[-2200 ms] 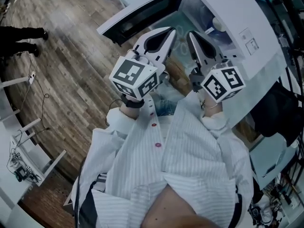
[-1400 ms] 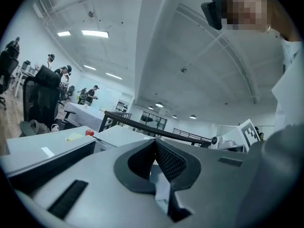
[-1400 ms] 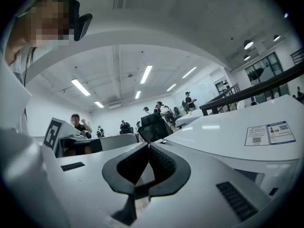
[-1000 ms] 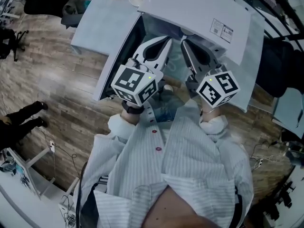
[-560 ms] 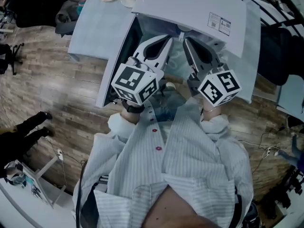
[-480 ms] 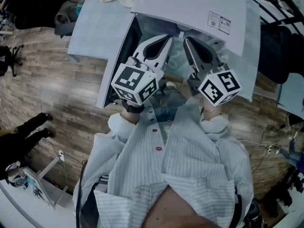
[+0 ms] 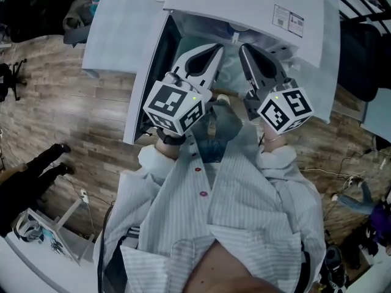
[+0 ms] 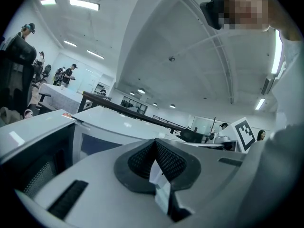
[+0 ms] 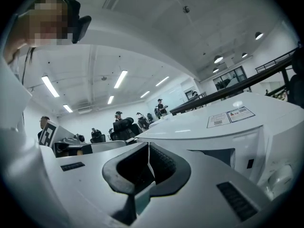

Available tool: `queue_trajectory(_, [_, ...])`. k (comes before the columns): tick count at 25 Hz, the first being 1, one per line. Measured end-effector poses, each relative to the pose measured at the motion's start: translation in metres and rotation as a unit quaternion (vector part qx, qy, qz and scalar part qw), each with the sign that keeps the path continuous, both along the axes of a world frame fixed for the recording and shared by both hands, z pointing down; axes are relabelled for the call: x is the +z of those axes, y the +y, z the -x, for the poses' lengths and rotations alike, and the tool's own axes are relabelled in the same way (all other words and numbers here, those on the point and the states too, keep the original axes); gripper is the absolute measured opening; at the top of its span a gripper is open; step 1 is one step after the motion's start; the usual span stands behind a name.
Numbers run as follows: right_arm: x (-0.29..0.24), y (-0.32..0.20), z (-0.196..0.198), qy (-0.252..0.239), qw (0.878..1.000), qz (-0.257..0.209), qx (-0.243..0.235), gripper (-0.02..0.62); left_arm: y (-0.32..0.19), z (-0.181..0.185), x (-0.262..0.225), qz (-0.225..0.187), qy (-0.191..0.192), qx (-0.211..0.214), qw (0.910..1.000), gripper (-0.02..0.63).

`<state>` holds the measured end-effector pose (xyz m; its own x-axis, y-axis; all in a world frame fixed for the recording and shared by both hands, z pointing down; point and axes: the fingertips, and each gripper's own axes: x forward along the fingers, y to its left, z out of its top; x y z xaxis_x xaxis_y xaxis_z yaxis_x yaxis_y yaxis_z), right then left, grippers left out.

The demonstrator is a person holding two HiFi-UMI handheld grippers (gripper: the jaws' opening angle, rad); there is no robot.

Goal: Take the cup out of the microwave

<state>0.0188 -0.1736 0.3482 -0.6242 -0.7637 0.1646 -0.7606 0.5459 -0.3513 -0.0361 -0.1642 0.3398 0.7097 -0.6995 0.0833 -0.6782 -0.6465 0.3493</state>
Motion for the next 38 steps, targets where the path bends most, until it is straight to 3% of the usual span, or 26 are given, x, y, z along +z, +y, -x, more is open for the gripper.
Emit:
queue_trajectory(15, [0.063, -0.013, -0.008, 0.011, 0.999, 0.042, 0.019, 0.035, -0.022, -0.017, 0.045, 0.026, 0.002, 0.015, 0.9995, 0.008])
queue_trajectory(38, [0.142, -0.028, -0.022, 0.035, 0.997, 0.063, 0.036, 0.037, -0.027, -0.016, 0.129, 0.06, -0.012, 0.009, 0.9981, 0.008])
